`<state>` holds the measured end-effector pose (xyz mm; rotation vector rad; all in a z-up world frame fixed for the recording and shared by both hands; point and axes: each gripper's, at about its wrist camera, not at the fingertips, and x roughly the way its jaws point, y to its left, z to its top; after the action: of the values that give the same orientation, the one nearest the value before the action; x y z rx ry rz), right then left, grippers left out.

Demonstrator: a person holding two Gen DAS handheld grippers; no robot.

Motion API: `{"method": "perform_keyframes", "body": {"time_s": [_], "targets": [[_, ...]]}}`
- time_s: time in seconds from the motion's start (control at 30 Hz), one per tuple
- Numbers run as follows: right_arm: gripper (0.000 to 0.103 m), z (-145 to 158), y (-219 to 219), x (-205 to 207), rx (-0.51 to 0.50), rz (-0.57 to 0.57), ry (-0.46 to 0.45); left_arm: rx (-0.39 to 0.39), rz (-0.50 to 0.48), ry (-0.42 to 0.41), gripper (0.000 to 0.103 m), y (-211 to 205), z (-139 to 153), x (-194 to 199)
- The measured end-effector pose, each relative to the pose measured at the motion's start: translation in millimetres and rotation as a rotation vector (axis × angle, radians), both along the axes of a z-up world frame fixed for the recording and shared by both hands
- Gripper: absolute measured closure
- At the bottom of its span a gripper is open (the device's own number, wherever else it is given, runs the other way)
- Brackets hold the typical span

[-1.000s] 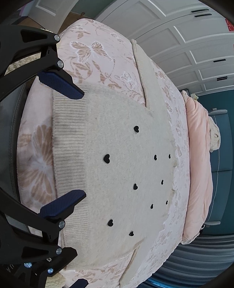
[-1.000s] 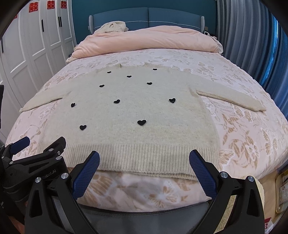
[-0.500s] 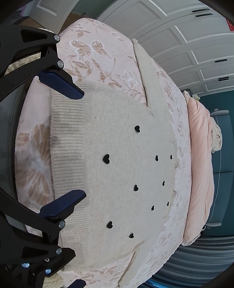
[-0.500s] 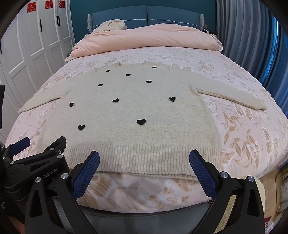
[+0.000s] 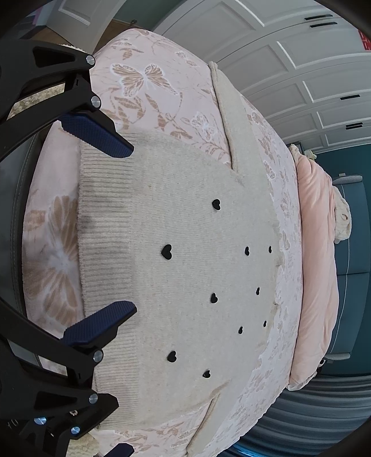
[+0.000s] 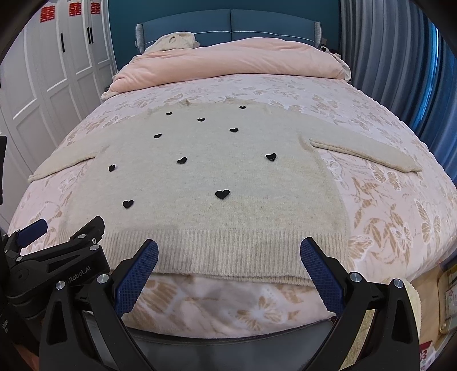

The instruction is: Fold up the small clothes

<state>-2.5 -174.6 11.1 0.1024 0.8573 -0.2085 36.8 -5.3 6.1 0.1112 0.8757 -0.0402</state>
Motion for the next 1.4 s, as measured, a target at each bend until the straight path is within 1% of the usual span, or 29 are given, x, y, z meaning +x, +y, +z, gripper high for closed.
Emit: {"method": "perform_keyframes", "body": {"time_s": [0.73,0.83,0.9,0.97,1.0,1.07,1.13,1.23,1.3,1.33,1.37,1.4], "targets": [[0.005,-5,-2,1,0.013,-0.009,0.009,0.0,0.006,0.008,0.005,0,-4,3],[0.005,-7,-5,5,0.024,-0.001,0.005,-0.011,0.0,0.018,0.005,-1,-5,6],[0.005,-7,-16,10,0.051,0.006,-0.005,-0.027,0.0,0.029,0.005,2,-5,9],[0.005,-5,-39,15,0.081,-0.017,-0.019,-0.063,0.004,0.033,0.005,8,-2,15],[0.005,-2,-58,19,0.092,-0.048,-0.031,-0.083,0.016,0.028,0.005,14,1,19],[0.005,1,-105,30,0.123,-0.115,-0.047,-0.099,0.048,0.013,0.005,25,5,28],[0.005,2,-160,41,0.166,-0.206,-0.061,-0.113,0.097,0.006,0.005,40,9,42],[0.005,-7,-294,60,0.341,-0.435,-0.1,-0.104,0.14,-0.008,0.005,52,13,58],[0.006,-22,-367,67,0.466,-0.566,-0.117,-0.075,0.164,-0.016,0.005,58,14,69],[0.007,-30,-393,69,0.514,-0.613,-0.126,-0.064,0.176,-0.02,0.005,60,15,73],[0.007,-43,-431,71,0.575,-0.693,-0.129,-0.061,0.184,-0.021,0.005,62,16,78],[0.009,-54,-456,73,0.614,-0.739,-0.128,-0.061,0.191,-0.019,0.005,62,16,81]]}}
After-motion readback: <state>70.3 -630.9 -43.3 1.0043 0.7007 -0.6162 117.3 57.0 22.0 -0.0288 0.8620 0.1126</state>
